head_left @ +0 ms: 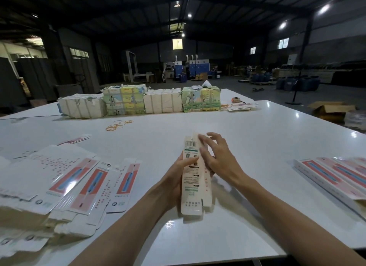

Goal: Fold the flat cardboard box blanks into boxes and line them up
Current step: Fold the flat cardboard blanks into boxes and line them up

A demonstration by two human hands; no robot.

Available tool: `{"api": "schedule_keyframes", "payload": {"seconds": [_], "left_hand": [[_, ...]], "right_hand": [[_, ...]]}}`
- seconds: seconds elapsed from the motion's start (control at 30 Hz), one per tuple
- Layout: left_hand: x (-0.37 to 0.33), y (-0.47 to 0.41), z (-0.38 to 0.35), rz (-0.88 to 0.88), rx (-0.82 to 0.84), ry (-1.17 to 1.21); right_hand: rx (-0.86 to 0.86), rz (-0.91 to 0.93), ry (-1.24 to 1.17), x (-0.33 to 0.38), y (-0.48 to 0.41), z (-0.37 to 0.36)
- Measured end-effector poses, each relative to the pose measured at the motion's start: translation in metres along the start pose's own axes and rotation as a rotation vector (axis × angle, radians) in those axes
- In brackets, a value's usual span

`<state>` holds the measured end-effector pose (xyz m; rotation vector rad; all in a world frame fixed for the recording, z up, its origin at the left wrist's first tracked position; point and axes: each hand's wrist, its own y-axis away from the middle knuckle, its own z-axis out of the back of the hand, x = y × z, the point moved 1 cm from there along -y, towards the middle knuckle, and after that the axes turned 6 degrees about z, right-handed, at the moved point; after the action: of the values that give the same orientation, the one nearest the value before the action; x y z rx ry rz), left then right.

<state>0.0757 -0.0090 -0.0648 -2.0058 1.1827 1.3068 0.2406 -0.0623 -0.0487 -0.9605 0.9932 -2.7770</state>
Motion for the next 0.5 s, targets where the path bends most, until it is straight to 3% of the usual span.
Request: {"api": "schedule_keyframes", "payload": {"seconds": [0.5], "left_hand": [[0.0028,0.0024,-0.0069,0.078,-0.061,-0.05]], "right_hand": [[-0.037,0.211,0.053,-0.0004,-0.0014,-0.0006]]}}
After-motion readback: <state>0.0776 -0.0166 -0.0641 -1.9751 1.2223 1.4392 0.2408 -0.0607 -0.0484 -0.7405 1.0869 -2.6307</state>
